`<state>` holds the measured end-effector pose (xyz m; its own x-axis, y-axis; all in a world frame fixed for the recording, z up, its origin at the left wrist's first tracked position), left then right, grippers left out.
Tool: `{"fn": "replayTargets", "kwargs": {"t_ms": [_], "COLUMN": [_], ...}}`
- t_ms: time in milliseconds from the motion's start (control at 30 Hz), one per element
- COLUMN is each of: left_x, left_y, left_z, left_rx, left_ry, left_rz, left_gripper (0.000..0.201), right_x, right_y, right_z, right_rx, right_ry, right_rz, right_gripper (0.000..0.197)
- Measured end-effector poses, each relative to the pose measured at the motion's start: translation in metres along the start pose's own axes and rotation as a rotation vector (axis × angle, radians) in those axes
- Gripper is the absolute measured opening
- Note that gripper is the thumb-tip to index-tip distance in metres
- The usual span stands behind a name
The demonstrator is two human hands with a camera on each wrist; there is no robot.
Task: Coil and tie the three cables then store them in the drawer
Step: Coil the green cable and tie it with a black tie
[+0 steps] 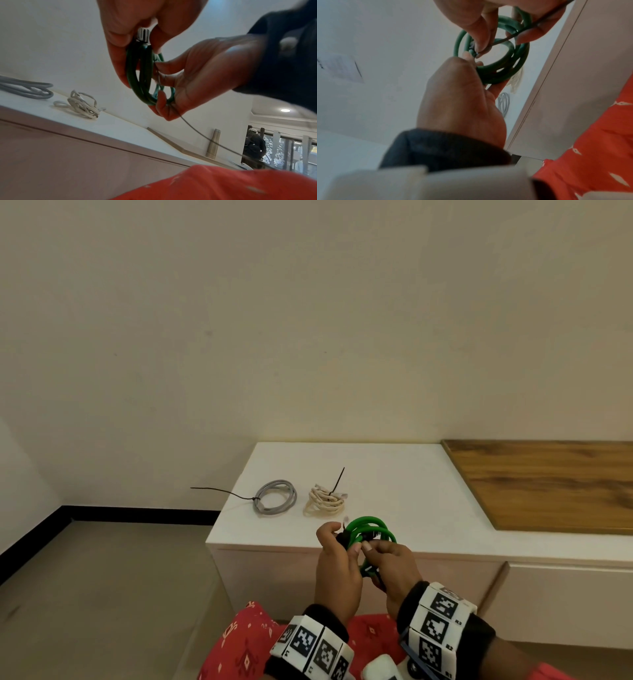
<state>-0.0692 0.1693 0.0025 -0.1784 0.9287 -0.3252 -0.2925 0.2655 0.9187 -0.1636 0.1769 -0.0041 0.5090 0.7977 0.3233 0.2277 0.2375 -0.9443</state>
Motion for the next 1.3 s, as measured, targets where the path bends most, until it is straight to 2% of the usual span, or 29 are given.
{"fn": "replayTargets", "kwargs": {"t_ms": [133, 333, 533, 667, 833, 900, 1033, 1100, 1200, 1300], "left_x": [0.0, -0.004, -0.016, -0.022, -0.03, -0.032, -0.029, -0.026, -0.023, -0.023], "left_y": [-0.001, 0.003, 0.004, 0.003, 0.0, -0.002, -0.001, 0.001, 0.005, 0.01], "left_z": [0.002, 0.006, 0.013, 0.014, 0.022, 0.022, 0.021, 0.02, 0.019, 0.016], "left_rx": [0.007, -0.031, -0.08, -0.07, -0.075, -0.066, -0.021, 0.023, 0.049, 0.088], "left_ry": [-0.012, -0.017, 0.063, 0.064, 0.092, 0.082, 0.052, 0.03, 0.0, -0.025], "left_rz": [0.019, -0.061, -0.106, -0.081, -0.049, -0.035, 0.01, 0.025, 0.024, 0.046], "left_gripper": [0.033, 0.026, 0.028, 0.03, 0.035, 0.035, 0.033, 0.031, 0.027, 0.027], "right_x": [0.005, 0.01, 0.013, 0.018, 0.034, 0.043, 0.054, 0.055, 0.052, 0.045], "right_y": [0.0, -0.005, -0.012, -0.021, -0.044, -0.056, -0.073, -0.081, -0.089, -0.086], "right_z": [-0.001, -0.002, -0.003, 0.002, 0.024, 0.03, 0.032, 0.032, 0.033, 0.036], "right_rx": [0.028, 0.051, 0.231, 0.438, 0.832, 0.744, 0.317, 0.225, 0.233, 0.454], "right_ry": [-0.004, -0.047, -0.174, -0.214, -0.178, -0.249, -0.441, -0.534, -0.565, -0.501], "right_rz": [-0.018, -0.018, 0.089, 0.23, 0.613, 0.638, 0.53, 0.532, 0.635, 0.847], "right_gripper": [0.026, 0.022, 0.023, 0.025, 0.027, 0.024, 0.016, 0.024, 0.021, 0.025]}}
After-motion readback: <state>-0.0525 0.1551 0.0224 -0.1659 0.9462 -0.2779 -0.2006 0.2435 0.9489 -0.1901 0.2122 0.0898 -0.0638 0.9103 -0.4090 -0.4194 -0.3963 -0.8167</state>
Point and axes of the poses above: each hand's wrist, its own x-axis away from the middle knuckle, its own z-axis out of the back of the hand, y = z × x, the point moved 4 cm from there along -x, towards the middle knuckle, and after that the axes turned 15 degrees about y, right-handed, at the moved point
